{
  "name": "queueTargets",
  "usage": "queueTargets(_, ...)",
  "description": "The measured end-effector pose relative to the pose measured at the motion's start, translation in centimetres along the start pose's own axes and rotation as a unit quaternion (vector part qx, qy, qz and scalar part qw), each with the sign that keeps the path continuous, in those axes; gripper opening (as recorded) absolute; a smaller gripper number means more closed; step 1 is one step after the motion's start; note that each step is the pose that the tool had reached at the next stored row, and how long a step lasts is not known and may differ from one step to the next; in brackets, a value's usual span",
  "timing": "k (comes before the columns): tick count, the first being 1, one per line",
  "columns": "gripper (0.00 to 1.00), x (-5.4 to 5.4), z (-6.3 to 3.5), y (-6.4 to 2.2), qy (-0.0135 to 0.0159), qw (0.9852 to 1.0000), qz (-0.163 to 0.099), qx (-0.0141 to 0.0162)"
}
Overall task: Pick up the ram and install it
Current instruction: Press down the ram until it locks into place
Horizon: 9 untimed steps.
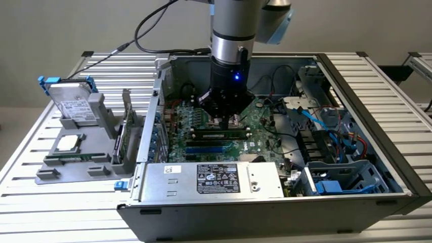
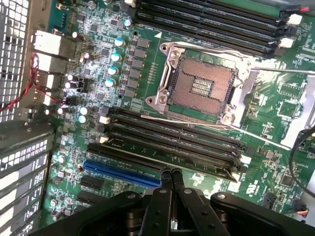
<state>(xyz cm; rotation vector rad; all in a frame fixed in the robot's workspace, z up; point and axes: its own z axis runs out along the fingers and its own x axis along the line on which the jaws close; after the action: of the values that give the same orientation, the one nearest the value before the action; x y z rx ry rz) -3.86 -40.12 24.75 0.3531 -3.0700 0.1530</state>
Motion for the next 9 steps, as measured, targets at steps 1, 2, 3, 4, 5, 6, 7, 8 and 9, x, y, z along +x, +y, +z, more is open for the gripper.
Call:
queueTargets(1,0.1,0.0,0.02,0.0,-0.0002,1.0,0.006,0.0007)
queueTargets(2,0.1,0.0,0.03,0.0,-0.0005,0.9999,0.011,0.0014)
queueTargets(3,0.1,0.0,0.04,0.0,-0.0007,0.9999,0.017,0.002)
queueTargets(4,0.1,0.0,0.06,0.01,-0.001,0.9997,0.023,0.0027)
queueTargets(5,0.1,0.0,0.08,0.01,-0.0012,0.9996,0.029,0.0034)
queueTargets(6,0.1,-0.01,0.09,0.01,-0.0015,0.9994,0.035,0.004)
queueTargets(7,0.1,0.0,0.1,0.01,-0.0017,0.9992,0.04,0.0045)
queueTargets(8,0.1,-0.01,0.12,0.01,-0.002,0.9989,0.046,0.0051)
queueTargets(9,0.1,-0.01,0.13,0.01,-0.0022,0.9986,0.052,0.0055)
